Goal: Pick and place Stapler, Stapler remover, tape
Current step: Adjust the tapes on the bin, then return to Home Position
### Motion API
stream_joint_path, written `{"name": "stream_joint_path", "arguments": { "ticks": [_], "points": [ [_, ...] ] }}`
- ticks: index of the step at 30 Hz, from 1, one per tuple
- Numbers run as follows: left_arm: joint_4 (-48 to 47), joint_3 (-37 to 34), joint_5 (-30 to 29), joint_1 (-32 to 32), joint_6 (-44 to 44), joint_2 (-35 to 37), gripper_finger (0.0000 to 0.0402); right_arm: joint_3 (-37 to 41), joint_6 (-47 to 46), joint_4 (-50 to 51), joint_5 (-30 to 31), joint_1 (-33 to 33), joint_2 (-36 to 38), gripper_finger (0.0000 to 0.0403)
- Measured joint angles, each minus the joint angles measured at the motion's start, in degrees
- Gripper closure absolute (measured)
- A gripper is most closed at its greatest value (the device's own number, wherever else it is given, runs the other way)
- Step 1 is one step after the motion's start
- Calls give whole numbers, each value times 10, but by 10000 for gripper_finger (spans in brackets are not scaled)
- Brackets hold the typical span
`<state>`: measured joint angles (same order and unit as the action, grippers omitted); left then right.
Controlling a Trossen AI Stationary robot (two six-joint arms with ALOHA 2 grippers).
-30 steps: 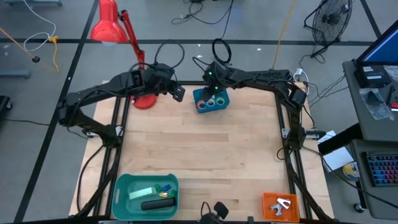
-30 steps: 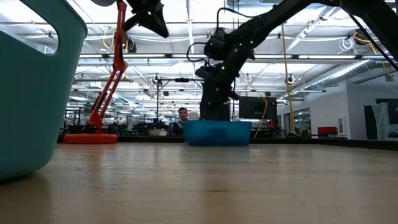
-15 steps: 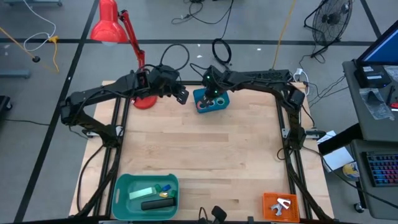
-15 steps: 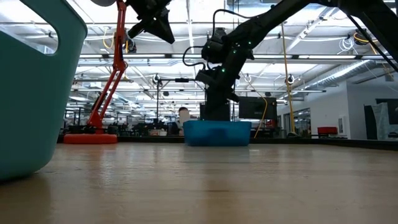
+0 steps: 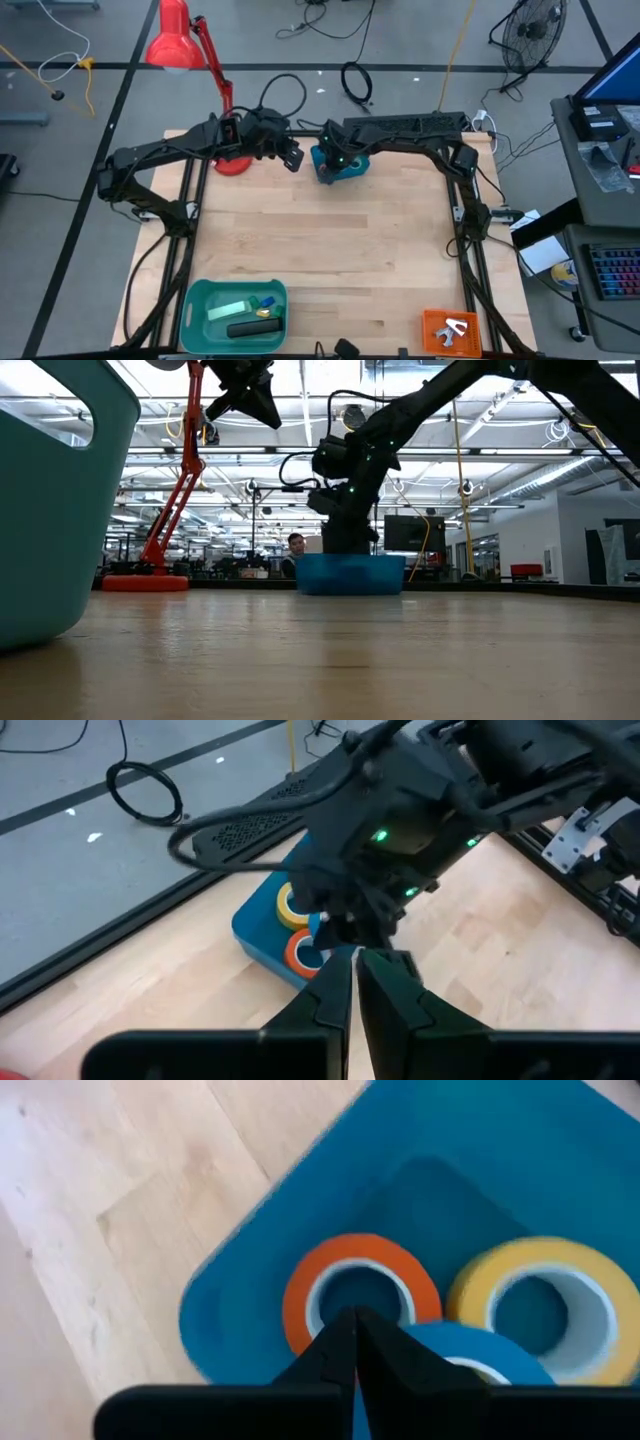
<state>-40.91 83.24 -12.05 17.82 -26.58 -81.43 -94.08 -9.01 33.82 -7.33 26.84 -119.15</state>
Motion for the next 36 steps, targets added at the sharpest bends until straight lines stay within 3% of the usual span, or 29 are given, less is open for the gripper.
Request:
{"name": "stream_joint_path", "arguments": {
  "ticks": [15, 29, 36],
  "points": [
    [6, 0, 0, -2, 6, 0, 378, -11, 9, 32, 57, 2, 0, 403],
    [8, 0, 0, -3, 6, 0, 378, -10, -8, 39, 59, 23, 34, 403],
    [17, 1, 0, -3, 6, 0, 378, -11, -12, 107, 58, 41, 45, 403]
  ]
}}
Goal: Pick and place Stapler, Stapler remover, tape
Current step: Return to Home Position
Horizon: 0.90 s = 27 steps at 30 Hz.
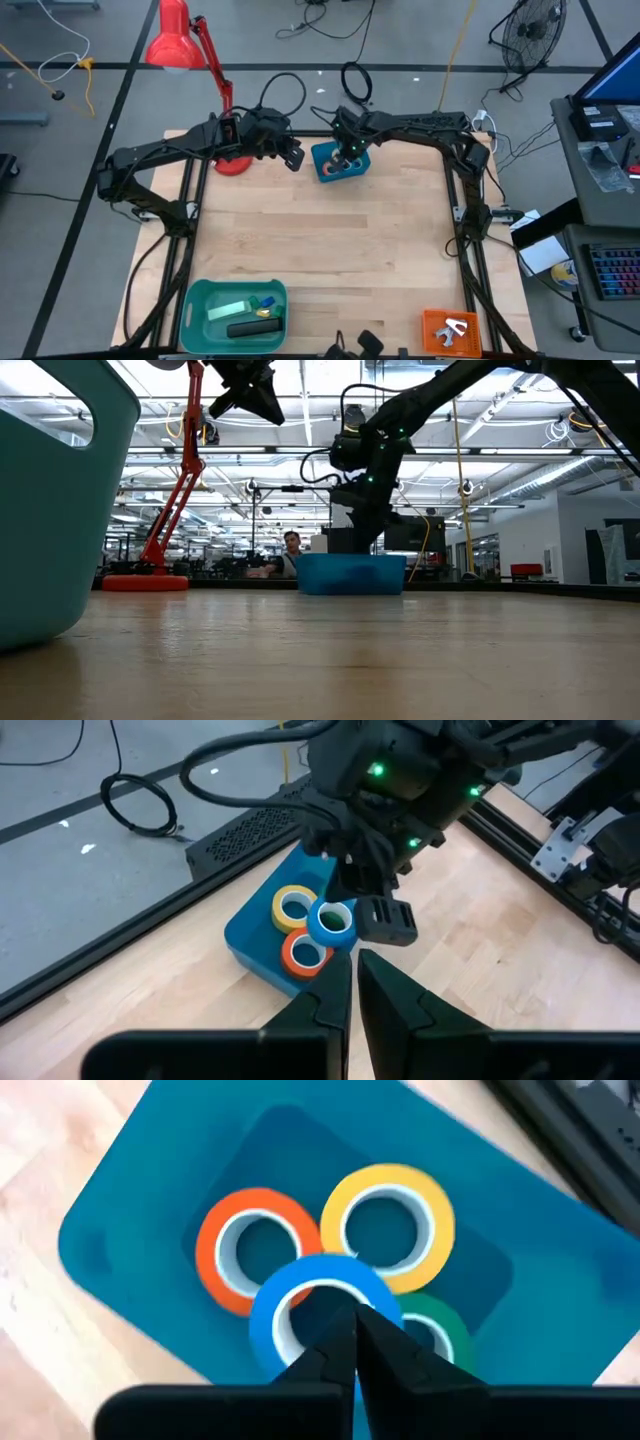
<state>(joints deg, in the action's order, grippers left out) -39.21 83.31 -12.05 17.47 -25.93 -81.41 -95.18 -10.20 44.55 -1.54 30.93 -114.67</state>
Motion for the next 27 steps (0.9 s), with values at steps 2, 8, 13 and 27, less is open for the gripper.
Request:
{"name": "stream_joint_path", "arguments": {
  "ticks": [2, 8, 13, 27],
  "points": [
    [0, 0, 0, 0, 0, 0, 378, 0, 3, 8, -1, 2, 0, 403],
    [1, 0, 0, 0, 0, 0, 378, 0, 4, 11, -14, 2, 0, 403],
    [1, 0, 0, 0, 1, 0, 378, 0, 4, 8, -101, 4, 0, 403],
    [25, 0, 5, 14, 14, 0, 378, 70, 46, -210, -213, -20, 256, 403]
  ]
}}
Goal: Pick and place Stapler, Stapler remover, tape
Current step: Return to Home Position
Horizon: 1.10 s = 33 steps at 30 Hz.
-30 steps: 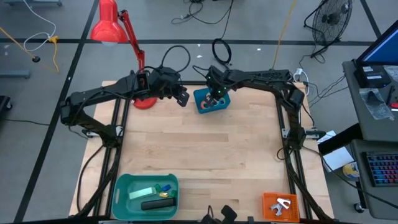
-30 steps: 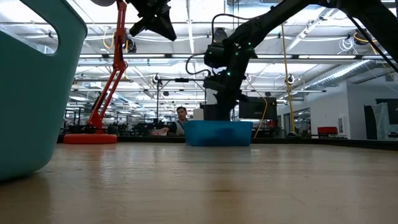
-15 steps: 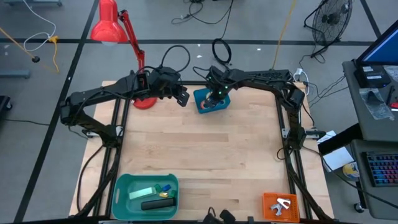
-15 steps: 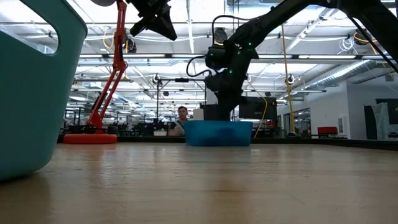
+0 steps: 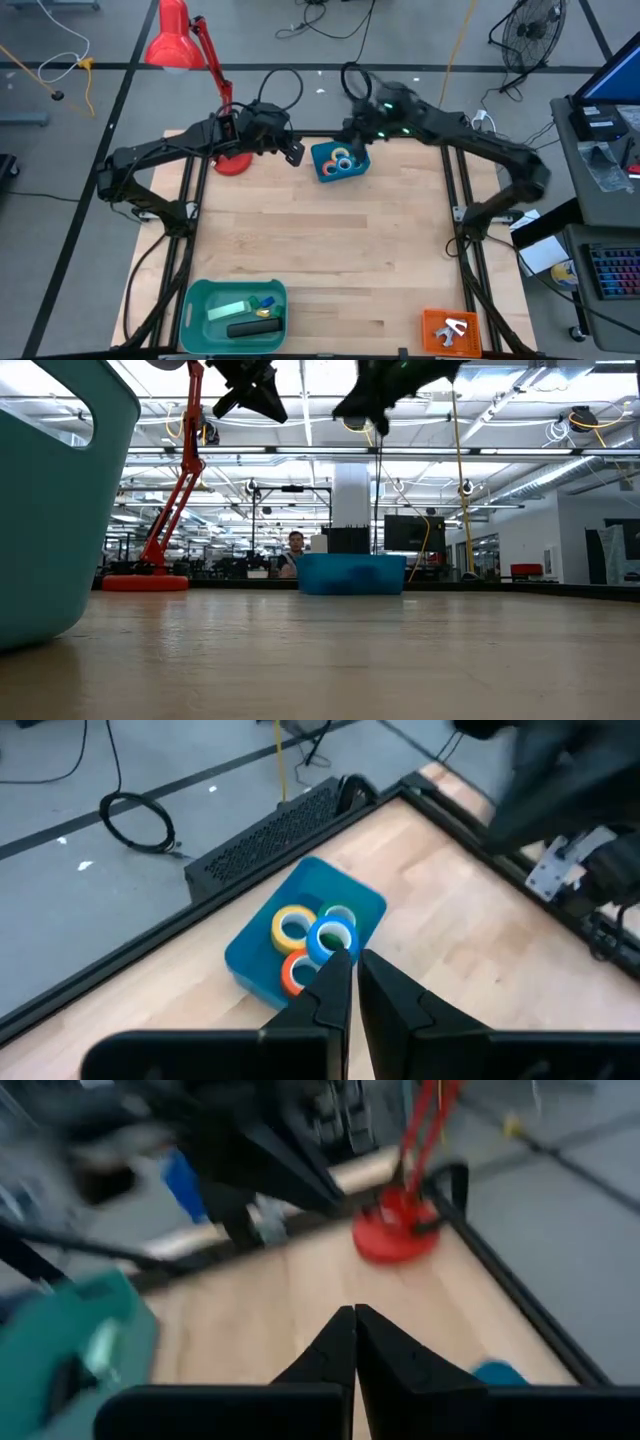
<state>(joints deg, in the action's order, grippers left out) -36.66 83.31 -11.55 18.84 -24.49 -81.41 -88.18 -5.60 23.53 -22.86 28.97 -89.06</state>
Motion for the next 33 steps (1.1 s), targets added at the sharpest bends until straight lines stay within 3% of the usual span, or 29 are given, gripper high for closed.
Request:
{"name": "stream_joint_path", "arguments": {
  "ticks": [3, 9, 14, 18, 23, 27, 33],
  "points": [
    [18, 0, 13, 6, 0, 0, 378, 101, -49, -120, -12, -9, 78, 403],
    [54, 0, 63, 22, 0, 0, 378, 395, -205, -438, -138, -13, 192, 403],
    [72, 0, 105, 34, 0, 0, 378, 597, -291, -620, -71, -29, 273, 403],
    [72, 0, 115, 42, -7, 0, 378, 698, -301, -623, 22, -49, 365, 403],
    [79, 0, 115, 50, -11, 0, 378, 773, -312, -615, 49, -85, 474, 403],
    [92, 0, 116, 57, -11, 0, 378, 810, -291, -579, 54, -138, 540, 403],
    [100, 0, 116, 60, -13, 0, 378, 815, -287, -489, 125, -223, 622, 403]
  ]
}}
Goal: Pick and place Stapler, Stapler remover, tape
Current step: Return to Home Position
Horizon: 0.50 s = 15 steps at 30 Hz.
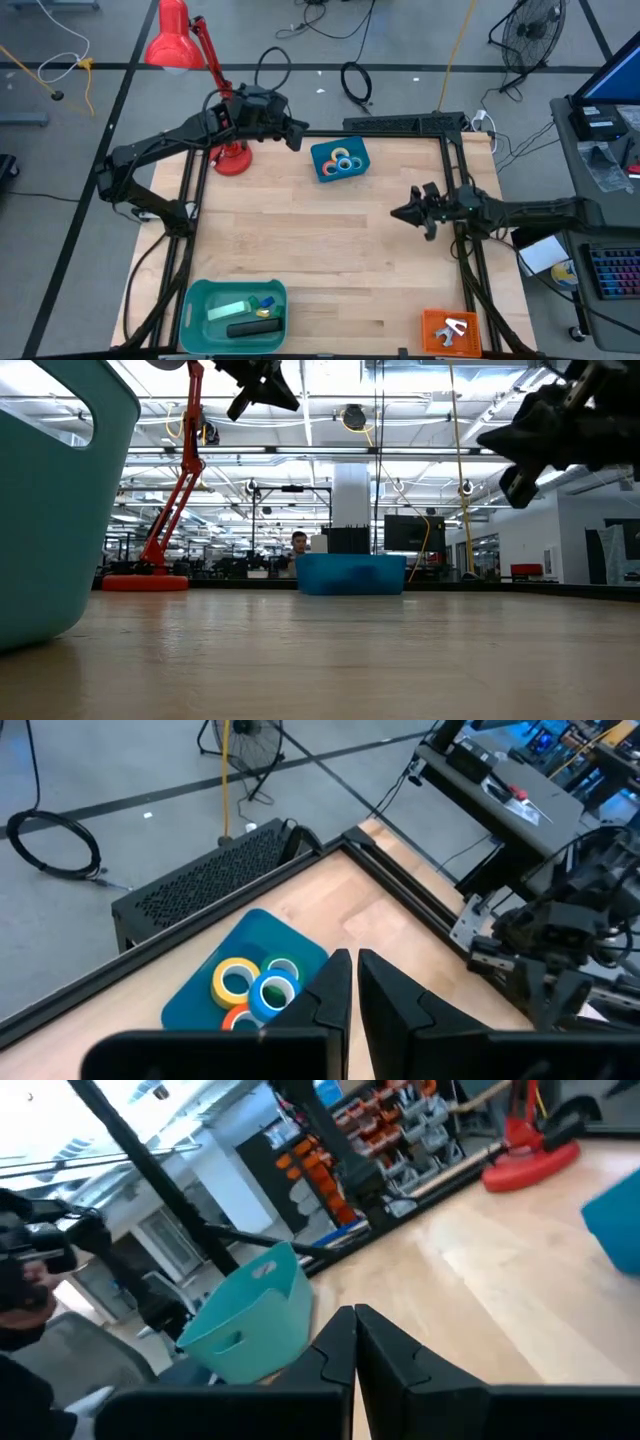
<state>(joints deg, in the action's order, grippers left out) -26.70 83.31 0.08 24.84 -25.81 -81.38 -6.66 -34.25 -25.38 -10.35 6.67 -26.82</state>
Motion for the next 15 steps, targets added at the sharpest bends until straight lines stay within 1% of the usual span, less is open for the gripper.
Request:
{"name": "stream_joint_path", "arguments": {
  "ticks": [3, 6, 11, 15],
  "points": [
    [0, 0, 1, -2, -4, 0, 378, 0, 13, 25, 23, -32, 37, 403],
    [-1, 0, 1, -5, -6, 0, 378, 0, 43, 61, 38, -49, 72, 403],
    [-1, 0, 3, -6, -13, 0, 378, 0, 54, 126, 44, -51, 131, 403],
    [-1, 0, 5, -6, -13, 0, 378, 0, 64, 207, 49, -44, 186, 403]
  ]
}}
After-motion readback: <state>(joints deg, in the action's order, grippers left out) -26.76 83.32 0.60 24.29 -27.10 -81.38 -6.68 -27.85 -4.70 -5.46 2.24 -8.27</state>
